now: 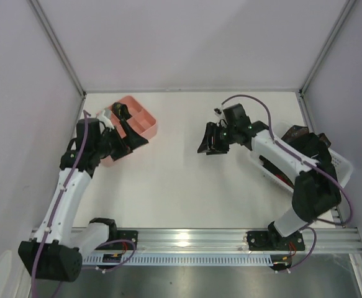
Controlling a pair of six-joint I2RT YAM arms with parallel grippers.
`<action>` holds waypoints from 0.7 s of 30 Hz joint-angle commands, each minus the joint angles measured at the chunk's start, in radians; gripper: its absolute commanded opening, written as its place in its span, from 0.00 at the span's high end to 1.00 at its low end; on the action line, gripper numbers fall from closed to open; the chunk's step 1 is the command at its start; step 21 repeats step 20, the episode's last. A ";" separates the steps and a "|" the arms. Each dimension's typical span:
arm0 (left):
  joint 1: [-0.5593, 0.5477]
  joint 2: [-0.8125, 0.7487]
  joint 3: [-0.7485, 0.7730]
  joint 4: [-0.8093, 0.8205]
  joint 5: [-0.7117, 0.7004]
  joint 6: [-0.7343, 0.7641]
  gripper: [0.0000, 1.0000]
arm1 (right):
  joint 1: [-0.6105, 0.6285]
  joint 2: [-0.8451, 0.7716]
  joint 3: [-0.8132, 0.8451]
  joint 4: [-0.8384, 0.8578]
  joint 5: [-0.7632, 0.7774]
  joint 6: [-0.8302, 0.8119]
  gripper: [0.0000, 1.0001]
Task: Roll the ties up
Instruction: Place the rolled tie into the container
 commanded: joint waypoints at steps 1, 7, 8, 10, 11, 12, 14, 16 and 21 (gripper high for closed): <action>-0.083 -0.099 -0.091 0.173 0.104 -0.008 0.00 | 0.014 -0.181 -0.134 0.077 0.164 0.016 0.43; -0.172 -0.199 -0.230 0.246 0.193 -0.024 0.00 | 0.094 -0.443 -0.379 0.198 0.408 0.119 0.00; -0.185 -0.230 -0.245 0.249 0.196 -0.034 0.00 | 0.109 -0.485 -0.414 0.215 0.453 0.148 0.00; -0.193 -0.266 -0.305 0.279 0.222 -0.058 0.00 | 0.152 -0.599 -0.504 0.262 0.534 0.157 0.00; -0.196 -0.297 -0.322 0.289 0.231 -0.064 0.00 | 0.170 -0.631 -0.526 0.264 0.571 0.183 0.00; -0.199 -0.314 -0.336 0.293 0.240 -0.061 0.00 | 0.179 -0.657 -0.544 0.266 0.597 0.196 0.00; -0.227 -0.334 -0.356 0.275 0.231 -0.045 0.00 | 0.193 -0.701 -0.574 0.229 0.637 0.231 0.00; -0.244 -0.339 -0.379 0.291 0.248 -0.038 0.00 | 0.210 -0.714 -0.595 0.206 0.639 0.253 0.00; -0.326 -0.349 -0.415 0.388 0.257 -0.052 0.00 | 0.311 -0.758 -0.623 0.220 0.735 0.286 0.00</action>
